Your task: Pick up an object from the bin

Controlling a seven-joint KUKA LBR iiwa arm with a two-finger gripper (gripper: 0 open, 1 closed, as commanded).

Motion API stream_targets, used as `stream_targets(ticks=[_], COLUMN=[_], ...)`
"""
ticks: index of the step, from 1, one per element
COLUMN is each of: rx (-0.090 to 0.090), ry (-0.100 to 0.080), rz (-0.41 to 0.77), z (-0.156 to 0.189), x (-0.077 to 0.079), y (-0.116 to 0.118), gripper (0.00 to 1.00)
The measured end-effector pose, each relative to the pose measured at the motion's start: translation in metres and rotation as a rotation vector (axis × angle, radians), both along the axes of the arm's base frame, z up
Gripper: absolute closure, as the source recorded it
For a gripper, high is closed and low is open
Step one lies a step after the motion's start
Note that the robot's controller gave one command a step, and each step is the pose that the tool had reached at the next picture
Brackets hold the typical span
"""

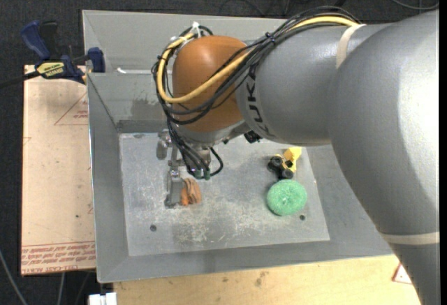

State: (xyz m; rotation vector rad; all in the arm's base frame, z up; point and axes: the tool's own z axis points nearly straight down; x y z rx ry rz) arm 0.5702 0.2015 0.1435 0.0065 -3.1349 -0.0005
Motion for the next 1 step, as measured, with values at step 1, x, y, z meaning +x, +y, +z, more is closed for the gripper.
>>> stream_targets(ticks=[1], rx=[0.001], ry=[-0.007], rz=[-0.003], z=[0.0050], x=[0.0019], y=[-0.0009], gripper=[0.00])
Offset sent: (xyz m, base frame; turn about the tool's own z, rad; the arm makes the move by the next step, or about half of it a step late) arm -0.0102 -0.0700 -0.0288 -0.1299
